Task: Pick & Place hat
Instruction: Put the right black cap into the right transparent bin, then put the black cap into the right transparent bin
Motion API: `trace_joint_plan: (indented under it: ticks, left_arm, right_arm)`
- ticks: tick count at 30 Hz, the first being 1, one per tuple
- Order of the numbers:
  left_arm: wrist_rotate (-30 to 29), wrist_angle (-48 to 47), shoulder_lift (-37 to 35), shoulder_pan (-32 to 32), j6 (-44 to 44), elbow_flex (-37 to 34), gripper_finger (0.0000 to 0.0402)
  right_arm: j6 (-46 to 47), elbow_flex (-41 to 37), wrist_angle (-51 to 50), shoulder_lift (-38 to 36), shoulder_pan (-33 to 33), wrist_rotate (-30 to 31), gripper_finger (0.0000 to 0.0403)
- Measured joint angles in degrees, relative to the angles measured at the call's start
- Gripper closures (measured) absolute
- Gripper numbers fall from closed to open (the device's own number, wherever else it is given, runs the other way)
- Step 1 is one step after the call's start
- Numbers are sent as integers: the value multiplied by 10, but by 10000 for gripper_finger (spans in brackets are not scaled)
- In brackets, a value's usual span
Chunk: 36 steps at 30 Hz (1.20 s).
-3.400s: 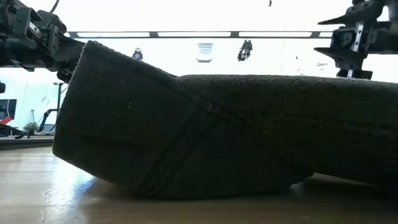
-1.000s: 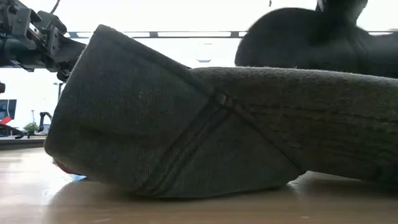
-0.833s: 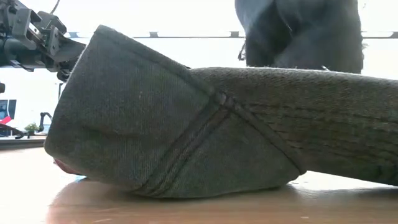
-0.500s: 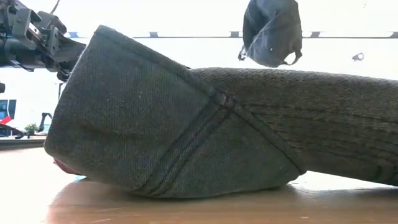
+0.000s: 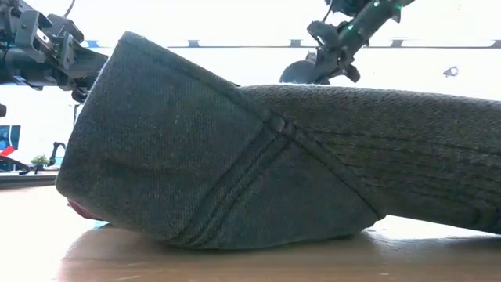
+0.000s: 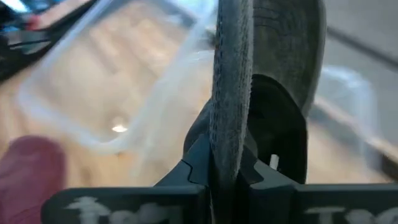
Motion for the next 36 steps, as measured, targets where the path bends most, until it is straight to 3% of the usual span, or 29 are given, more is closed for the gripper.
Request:
trace_joint_plan:
  ticks: [5, 13, 17, 22, 25, 30, 36]
  left_arm:
    - [0, 0, 0, 0, 0, 0, 262]
    - [-1, 4, 0, 0, 10, 0, 262]
    - [-1, 25, 0, 0, -77, 0, 262]
    - [-1, 87, 0, 0, -392, 0, 262]
    - [-2, 98, 0, 0, -533, 0, 262]
    - [-2, 97, 0, 0, -556, 0, 262]
    - [0, 98, 1, 0, -562, 0, 262]
  right_arm:
    - [18, -9, 0, 29, -4, -17, 369]
    - [-22, 66, -65, 33, 13, -45, 229]
    - [-52, 121, -110, 4, 64, -88, 185]
    - [-8, 149, -282, 7, 182, -87, 180]
    - [55, 116, -298, 15, 263, -88, 185]
    - [151, 35, -213, 34, 358, -64, 193]
    - [198, -40, -78, 98, 411, -62, 193]
